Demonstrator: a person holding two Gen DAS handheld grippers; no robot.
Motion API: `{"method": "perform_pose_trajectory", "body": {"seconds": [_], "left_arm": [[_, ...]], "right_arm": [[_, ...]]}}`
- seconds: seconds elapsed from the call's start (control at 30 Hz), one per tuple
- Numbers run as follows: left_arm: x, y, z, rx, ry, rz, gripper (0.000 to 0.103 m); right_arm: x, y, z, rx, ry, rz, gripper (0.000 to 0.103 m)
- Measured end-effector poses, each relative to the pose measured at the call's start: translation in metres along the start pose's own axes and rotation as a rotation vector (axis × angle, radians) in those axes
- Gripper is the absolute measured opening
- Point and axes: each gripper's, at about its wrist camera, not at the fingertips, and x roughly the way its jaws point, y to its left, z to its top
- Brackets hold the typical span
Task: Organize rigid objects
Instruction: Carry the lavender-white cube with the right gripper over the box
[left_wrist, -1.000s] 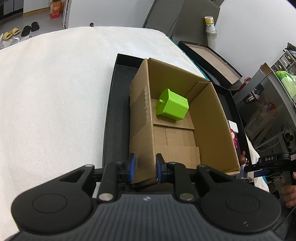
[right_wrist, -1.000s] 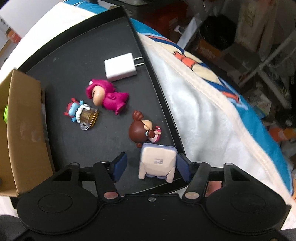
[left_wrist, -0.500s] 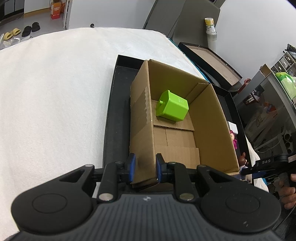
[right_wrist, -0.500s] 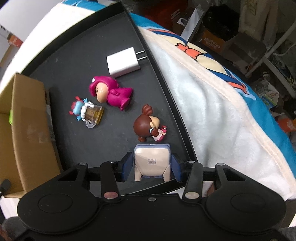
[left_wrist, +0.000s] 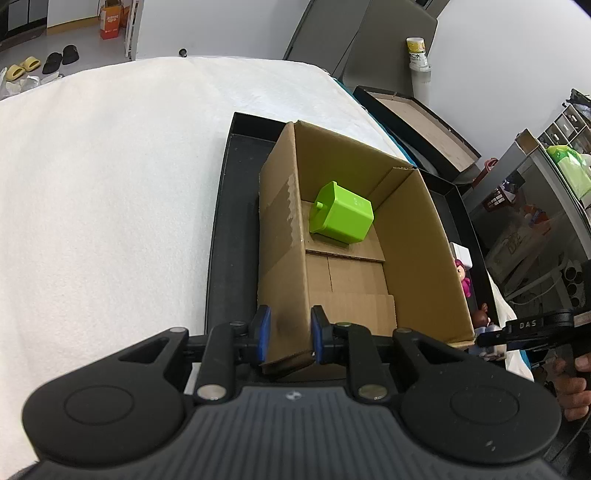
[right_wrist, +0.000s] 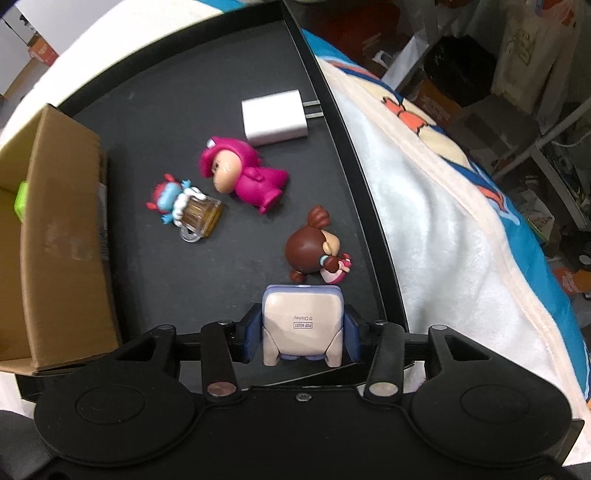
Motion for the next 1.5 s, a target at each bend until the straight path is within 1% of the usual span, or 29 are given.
{"method": "perform_pose_trajectory", "body": {"seconds": [0.17, 0.37, 0.57, 0.83, 1.27, 1.5], "left_arm": [[0.0, 0.0, 0.0, 0.0, 0.001, 0.0, 0.021], [0.0, 0.0, 0.0, 0.0, 0.001, -0.001, 0.021], [0.0, 0.0, 0.0, 0.0, 0.0, -0.002, 0.021], [0.0, 0.001, 0.0, -0.009, -0.002, -0.01, 0.021], [-0.001, 0.004, 0.001, -0.015, -0.004, -0.022, 0.021], [-0.001, 0.004, 0.001, -0.014, -0.003, -0.022, 0.021]], "right_arm": [[-0.012, 0.004, 0.0, -0.026, -0.035, 0.019, 0.044], [-0.025, 0.019, 0.002, -0.073, -0.073, 0.03, 0.044], [-0.047, 0.038, 0.014, -0.119, -0.126, 0.045, 0.044], [-0.07, 0.058, 0.025, -0.166, -0.176, 0.06, 0.044], [-0.089, 0.09, 0.033, -0.219, -0.236, 0.09, 0.044], [-0.096, 0.117, 0.037, -0.259, -0.255, 0.117, 0.044]]}}
